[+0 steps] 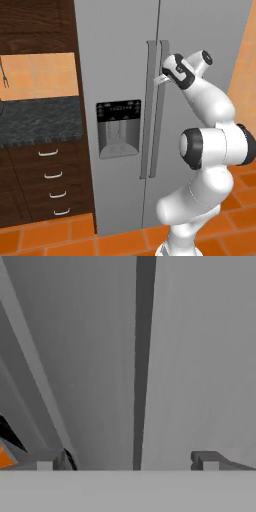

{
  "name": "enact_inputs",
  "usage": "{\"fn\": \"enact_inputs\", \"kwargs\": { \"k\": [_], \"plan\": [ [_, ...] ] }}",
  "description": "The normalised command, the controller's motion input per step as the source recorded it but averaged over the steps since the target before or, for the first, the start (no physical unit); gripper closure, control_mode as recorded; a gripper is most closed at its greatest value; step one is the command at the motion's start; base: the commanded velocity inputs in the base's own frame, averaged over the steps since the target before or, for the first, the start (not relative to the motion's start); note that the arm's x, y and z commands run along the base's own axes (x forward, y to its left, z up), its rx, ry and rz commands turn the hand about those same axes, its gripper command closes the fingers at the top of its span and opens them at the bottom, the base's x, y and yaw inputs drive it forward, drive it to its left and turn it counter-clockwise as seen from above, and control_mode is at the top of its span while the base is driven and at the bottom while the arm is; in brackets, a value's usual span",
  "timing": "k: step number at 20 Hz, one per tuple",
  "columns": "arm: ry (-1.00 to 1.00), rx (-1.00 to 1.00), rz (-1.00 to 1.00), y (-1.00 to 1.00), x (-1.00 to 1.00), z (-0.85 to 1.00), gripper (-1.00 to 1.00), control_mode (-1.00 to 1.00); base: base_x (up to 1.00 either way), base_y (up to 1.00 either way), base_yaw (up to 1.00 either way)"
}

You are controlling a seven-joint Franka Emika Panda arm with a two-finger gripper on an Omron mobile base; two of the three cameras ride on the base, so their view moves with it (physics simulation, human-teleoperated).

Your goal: Take the strawberry from the fridge and place it on top of the pancake, located on the dining counter.

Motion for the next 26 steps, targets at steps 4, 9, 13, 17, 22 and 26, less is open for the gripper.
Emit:
{"fn": "enact_inputs", "kwargs": {
  "k": [4,9,13,17,22,26],
  "plan": [
    [-0.01,0.00,-0.07,0.00,0.55,-0.01,-1.00,-1.00,0.00,0.00,0.00],
    [-0.16,0.00,-0.01,0.00,0.51,-0.15,-1.00,-1.00,0.00,0.00,0.00],
    [-0.06,0.00,0.00,-0.08,0.27,-0.02,1.00,-1.00,0.00,0.00,0.00],
    [0.11,0.01,-0.01,-0.24,-0.14,0.00,1.00,-1.00,0.00,0.00,0.00],
    [0.16,0.00,-0.07,-0.58,-0.92,0.00,1.00,-1.00,0.00,0.00,0.00],
    [0.15,0.01,-0.10,-1.00,-1.00,0.00,1.00,-1.00,0.00,0.00,0.00]
  ]
}}
